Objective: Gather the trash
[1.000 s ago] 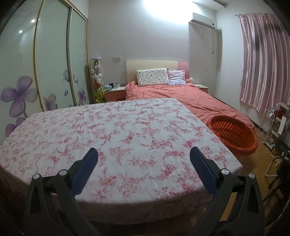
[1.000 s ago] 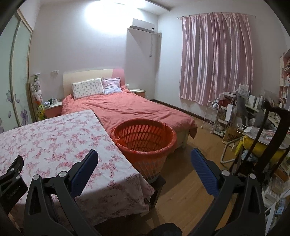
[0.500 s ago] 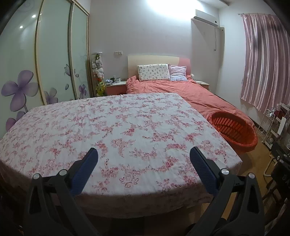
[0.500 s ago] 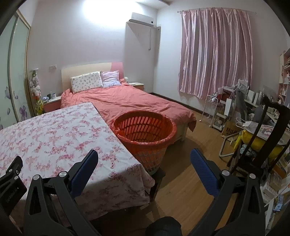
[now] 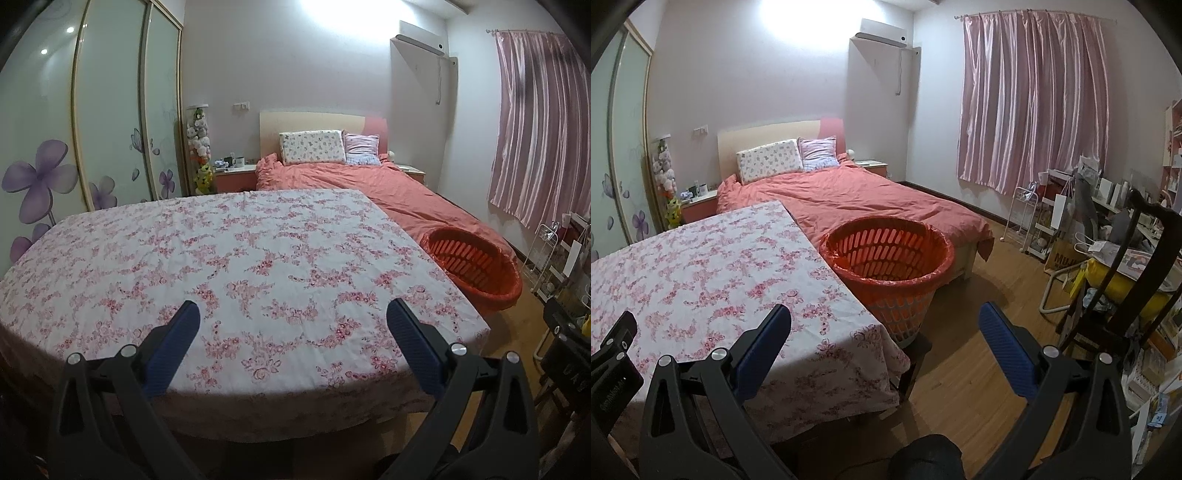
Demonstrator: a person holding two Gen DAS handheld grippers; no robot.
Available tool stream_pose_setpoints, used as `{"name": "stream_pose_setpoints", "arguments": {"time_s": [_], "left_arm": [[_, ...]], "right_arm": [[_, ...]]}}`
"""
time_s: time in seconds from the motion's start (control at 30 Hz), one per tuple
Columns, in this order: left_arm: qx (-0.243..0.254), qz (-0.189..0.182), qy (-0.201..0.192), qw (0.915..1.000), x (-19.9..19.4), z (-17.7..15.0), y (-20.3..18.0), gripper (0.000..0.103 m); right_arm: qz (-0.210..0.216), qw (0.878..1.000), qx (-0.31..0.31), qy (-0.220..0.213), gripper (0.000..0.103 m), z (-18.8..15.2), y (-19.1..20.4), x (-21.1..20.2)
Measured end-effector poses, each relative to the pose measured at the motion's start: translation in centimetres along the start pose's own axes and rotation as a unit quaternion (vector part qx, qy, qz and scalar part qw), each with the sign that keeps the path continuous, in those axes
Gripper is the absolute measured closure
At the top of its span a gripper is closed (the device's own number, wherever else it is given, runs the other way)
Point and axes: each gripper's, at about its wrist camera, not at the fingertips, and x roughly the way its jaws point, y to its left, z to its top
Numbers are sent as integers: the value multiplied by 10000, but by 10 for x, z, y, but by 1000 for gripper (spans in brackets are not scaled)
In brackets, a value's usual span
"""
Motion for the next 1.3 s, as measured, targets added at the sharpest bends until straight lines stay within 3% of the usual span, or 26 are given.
{"name": "stream_pose_setpoints", "arguments": {"time_s": [0.33, 1.3], "left_arm": [[29, 246, -116, 9996, -9, 3, -2, 4], [-30, 154, -106, 9998, -14, 2, -2, 4]], "right_arm": [[80, 10000, 42, 27, 2, 1, -1, -4], [132, 9999, 55, 7, 3, 2, 2, -8]]}}
